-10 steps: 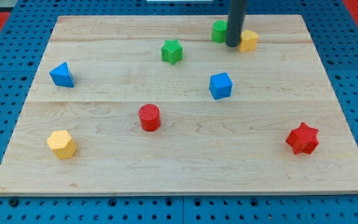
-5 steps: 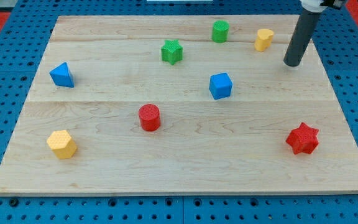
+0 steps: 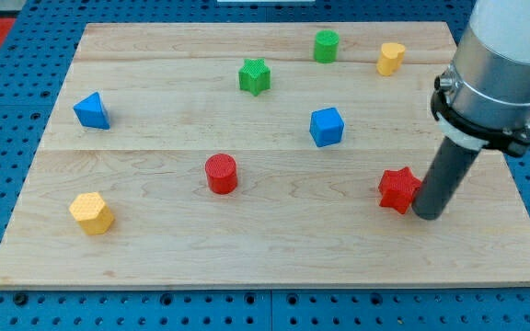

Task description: Place the red star vertically below the yellow heart

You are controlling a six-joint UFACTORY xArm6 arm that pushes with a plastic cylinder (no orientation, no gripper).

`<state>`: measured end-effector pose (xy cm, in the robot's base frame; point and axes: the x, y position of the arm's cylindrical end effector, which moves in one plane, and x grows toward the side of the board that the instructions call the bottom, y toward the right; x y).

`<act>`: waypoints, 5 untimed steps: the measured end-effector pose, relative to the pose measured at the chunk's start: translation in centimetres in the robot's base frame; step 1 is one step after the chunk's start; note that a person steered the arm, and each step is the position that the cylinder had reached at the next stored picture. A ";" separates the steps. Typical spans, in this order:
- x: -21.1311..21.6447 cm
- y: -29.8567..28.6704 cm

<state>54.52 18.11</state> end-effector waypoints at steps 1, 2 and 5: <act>-1.4 -3.8; -7.0 -1.2; -10.7 -3.3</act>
<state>43.83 14.78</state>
